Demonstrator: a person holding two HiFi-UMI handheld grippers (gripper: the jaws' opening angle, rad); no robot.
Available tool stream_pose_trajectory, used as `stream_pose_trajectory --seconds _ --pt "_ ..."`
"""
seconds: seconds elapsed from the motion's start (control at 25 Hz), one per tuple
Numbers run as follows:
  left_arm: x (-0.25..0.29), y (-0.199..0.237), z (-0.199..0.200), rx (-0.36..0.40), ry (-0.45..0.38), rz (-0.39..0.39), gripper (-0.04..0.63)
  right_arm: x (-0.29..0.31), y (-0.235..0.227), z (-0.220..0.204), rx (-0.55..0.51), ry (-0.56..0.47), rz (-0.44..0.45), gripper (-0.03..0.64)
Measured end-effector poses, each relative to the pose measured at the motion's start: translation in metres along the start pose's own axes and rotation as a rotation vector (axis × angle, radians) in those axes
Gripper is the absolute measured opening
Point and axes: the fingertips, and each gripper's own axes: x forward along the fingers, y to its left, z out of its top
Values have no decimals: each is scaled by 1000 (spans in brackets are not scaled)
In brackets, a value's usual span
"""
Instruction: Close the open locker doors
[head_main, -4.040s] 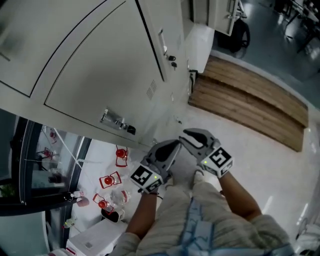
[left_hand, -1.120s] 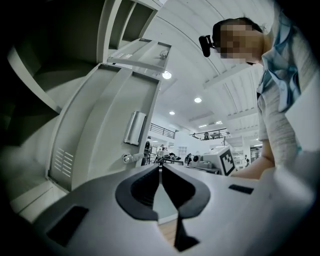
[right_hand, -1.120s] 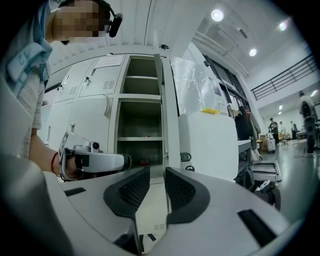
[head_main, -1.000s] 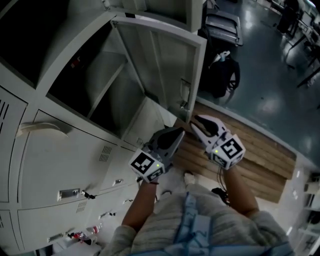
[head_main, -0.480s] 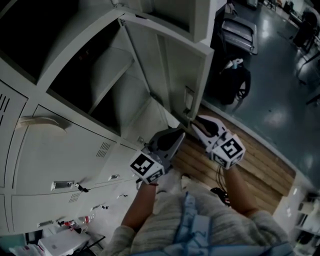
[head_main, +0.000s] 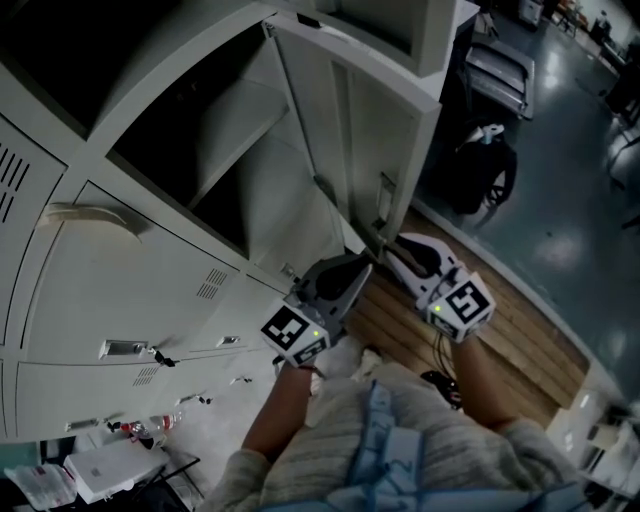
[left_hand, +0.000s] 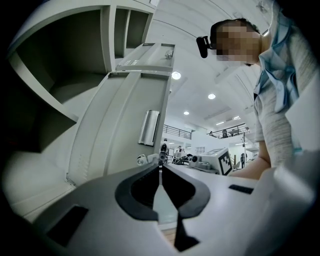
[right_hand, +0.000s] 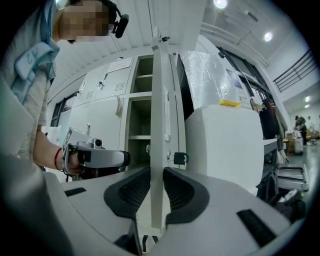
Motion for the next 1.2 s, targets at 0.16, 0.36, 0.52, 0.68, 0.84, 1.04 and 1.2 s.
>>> stream_pose_trajectory --seconds 0.16,0.36,0.52,0.68,0.84,1.04,1.2 --pt "-16 1 2 3 -5 20 3 6 16 0 1 -5 31 91" --pt "-41 8 6 4 -14 51 3 17 37 0 -4 0 56 91" --pt "-59 12 8 3 -19 67 3 26 49 1 8 -7 55 91" --pt "-77 16 9 0 -22 82 3 35 65 2 1 0 66 85" --pt "-94 22 9 32 -19 86 3 49 80 3 -14 12 68 75" --pt "-111 31 14 26 -29 113 3 69 100 5 -20 13 70 69" --pt "-123 36 17 9 -33 138 3 87 114 7 -35 5 76 69"
